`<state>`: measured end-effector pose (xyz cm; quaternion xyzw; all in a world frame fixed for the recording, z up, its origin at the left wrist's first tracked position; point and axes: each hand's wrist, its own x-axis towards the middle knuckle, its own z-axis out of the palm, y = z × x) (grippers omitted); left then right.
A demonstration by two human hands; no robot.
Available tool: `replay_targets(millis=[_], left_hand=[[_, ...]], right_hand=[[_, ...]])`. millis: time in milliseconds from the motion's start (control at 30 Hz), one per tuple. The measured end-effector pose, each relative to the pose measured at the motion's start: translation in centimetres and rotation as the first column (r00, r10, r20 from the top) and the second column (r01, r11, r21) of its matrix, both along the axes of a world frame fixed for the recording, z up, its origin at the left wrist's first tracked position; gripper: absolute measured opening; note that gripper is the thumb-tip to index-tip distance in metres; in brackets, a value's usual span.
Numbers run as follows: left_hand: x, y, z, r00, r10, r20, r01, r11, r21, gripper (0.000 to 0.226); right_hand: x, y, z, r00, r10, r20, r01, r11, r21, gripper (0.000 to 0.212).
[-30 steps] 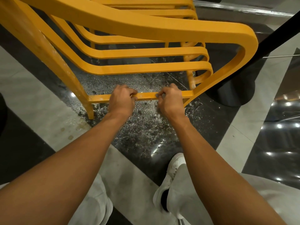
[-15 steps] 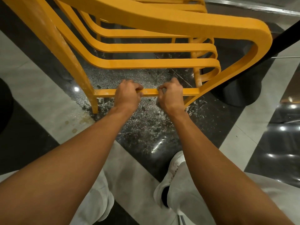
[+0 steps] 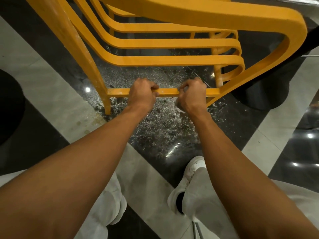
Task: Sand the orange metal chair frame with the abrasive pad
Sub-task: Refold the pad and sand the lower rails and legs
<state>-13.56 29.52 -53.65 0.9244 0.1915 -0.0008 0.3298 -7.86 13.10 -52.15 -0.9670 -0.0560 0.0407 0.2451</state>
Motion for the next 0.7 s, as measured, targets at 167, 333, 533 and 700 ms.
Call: replay_targets(millis=[167, 333, 533, 700], left_hand=[[-0.2, 0.2, 0.1, 1.000, -0.023, -0.017, 0.024, 1.000, 0.008, 0.028], [-1.0, 0.9, 0.1, 1.000, 0.002, -0.021, -0.001, 0.999, 0.041, 0.033], [-1.3, 1.2, 0.2, 1.000, -0.008, -0.008, 0.009, 0.994, 0.109, 0.035], [-1.2, 1.1, 0.5, 1.000, 0.000, -0.018, 0.003, 0.991, 0.136, 0.032]], right_hand=[[-1.6, 1.3, 0.2, 0.990, 0.141, 0.018, -0.141, 0.990, -0.026, 0.011], [-0.5, 0.5, -0.1, 0.999, 0.036, 0.025, -0.037, 0.999, 0.005, 0.014], [-1.1, 0.6, -0.4, 0.992, 0.124, 0.018, -0.124, 0.992, 0.013, 0.012], [-0.7, 1.7, -0.1, 0.995, 0.099, 0.014, -0.099, 0.995, 0.000, 0.013]])
